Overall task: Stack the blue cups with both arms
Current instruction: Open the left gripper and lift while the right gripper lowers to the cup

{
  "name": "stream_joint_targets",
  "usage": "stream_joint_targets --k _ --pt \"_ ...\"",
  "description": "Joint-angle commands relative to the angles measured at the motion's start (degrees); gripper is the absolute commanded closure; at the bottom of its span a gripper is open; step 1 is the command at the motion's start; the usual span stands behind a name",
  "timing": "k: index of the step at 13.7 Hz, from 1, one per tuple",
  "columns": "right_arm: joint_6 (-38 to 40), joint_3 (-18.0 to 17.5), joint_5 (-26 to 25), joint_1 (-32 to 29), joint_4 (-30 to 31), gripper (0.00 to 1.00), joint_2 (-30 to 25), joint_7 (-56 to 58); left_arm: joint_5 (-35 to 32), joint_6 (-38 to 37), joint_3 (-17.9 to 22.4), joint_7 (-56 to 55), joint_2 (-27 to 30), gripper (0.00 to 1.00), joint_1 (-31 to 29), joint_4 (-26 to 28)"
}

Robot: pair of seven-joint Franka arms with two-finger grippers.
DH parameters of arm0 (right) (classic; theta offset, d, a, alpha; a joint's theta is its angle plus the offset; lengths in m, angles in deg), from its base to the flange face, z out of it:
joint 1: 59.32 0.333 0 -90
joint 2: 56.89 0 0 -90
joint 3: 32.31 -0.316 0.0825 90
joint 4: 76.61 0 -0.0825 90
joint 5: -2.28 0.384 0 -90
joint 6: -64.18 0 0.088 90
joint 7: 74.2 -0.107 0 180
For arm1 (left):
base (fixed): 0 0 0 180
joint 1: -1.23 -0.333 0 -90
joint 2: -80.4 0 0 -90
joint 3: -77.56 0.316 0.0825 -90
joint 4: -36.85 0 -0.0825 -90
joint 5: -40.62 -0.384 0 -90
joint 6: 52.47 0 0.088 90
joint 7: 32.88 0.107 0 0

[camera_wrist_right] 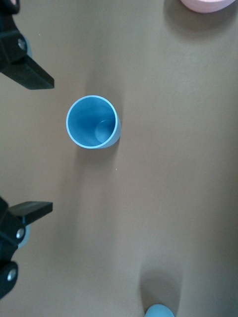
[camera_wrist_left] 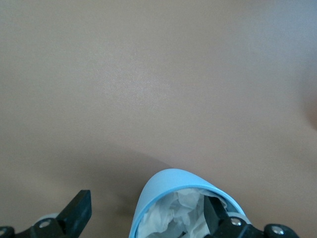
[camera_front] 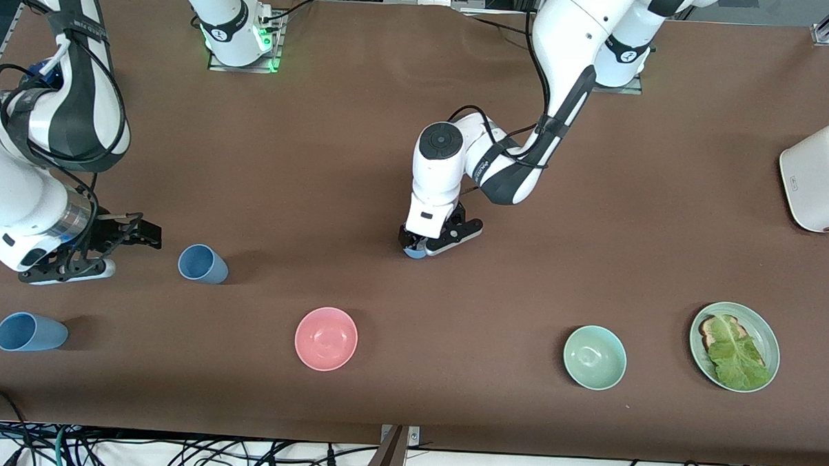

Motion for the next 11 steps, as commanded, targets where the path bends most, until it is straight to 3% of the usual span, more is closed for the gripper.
stream_joint_targets --k 1,6,9,11 --pt "-2.16 -0.12 2.34 -0.37 -1.22 0.0 3.12 1.24 -3.25 -0.15 0.23 -0.93 0.36 0.0 0.57 -1.13" --pt "-8.66 -0.3 2.52 0.06 -0.95 0.0 8.04 1.15 -2.21 -5.23 -0.38 5.83 6.94 0.0 0.48 1.24" --pt "-10.25 -0.39 2.52 0.07 1.15 0.0 8.49 1.15 -2.03 -9.63 -1.43 6.1 9.93 0.0 0.31 1.33" --pt "-10.34 -0.47 2.52 -0.02 2.38 0.0 8.4 1.24 1.64 -13.4 -2.4 10.11 12.65 0.0 -0.22 1.07"
